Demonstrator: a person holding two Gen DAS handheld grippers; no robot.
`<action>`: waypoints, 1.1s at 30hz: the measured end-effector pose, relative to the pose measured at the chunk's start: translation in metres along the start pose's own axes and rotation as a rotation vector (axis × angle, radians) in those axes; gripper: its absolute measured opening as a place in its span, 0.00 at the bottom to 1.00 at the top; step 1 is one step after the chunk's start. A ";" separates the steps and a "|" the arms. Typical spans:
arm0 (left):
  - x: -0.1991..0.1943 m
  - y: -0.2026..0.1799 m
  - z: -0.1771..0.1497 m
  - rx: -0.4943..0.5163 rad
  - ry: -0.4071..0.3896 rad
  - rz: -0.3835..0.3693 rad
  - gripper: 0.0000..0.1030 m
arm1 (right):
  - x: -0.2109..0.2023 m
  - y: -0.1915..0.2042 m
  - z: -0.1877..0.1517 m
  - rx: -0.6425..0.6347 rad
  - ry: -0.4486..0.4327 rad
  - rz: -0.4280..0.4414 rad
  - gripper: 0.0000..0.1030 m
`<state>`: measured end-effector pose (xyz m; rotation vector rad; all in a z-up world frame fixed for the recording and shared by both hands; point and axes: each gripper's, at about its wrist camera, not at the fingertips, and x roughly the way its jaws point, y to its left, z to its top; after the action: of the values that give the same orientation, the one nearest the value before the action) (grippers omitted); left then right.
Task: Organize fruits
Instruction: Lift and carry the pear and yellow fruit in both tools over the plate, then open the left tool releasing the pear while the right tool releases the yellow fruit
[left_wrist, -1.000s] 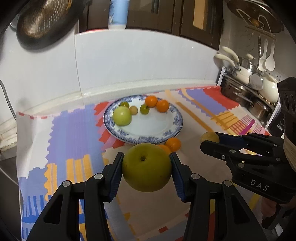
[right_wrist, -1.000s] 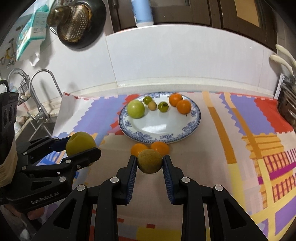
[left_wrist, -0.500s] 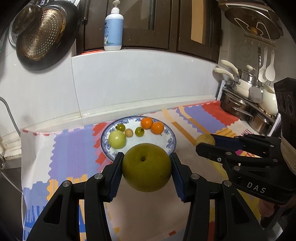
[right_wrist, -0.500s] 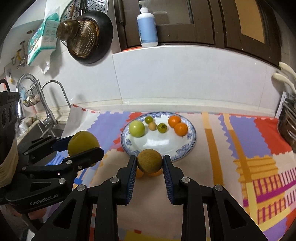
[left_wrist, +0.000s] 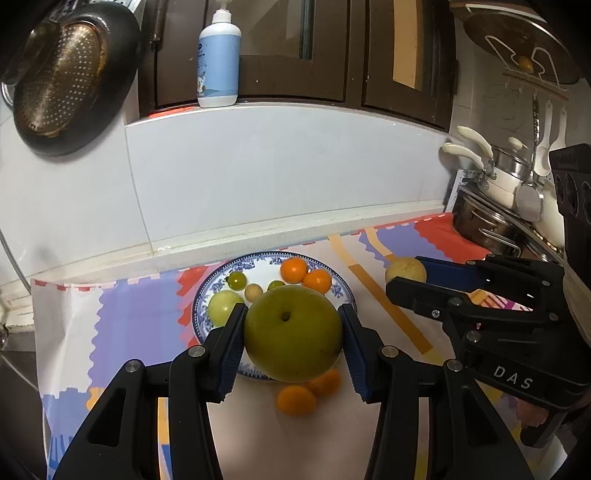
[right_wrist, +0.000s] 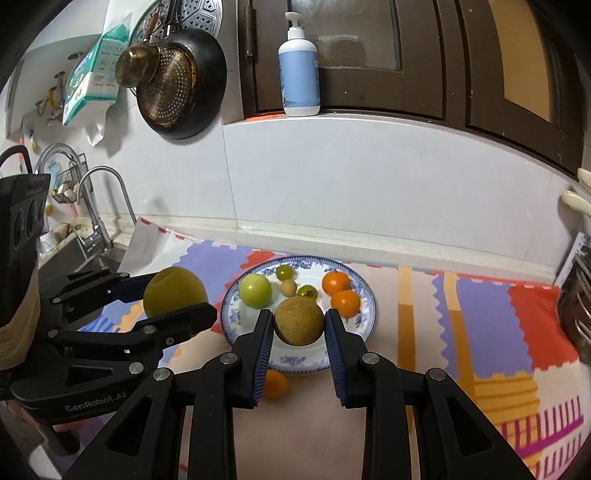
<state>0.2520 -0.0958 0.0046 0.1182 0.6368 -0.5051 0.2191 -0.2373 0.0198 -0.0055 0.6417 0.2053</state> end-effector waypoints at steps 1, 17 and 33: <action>0.004 0.000 0.002 0.000 0.004 0.001 0.47 | 0.002 -0.002 0.001 -0.002 0.001 0.003 0.29; 0.080 0.014 0.006 -0.010 0.113 0.030 0.47 | 0.082 -0.037 0.003 0.017 0.102 0.062 0.29; 0.131 0.023 -0.007 0.000 0.208 0.026 0.47 | 0.141 -0.053 -0.014 0.038 0.201 0.082 0.29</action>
<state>0.3495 -0.1276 -0.0800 0.1808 0.8371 -0.4712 0.3310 -0.2632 -0.0786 0.0369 0.8469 0.2736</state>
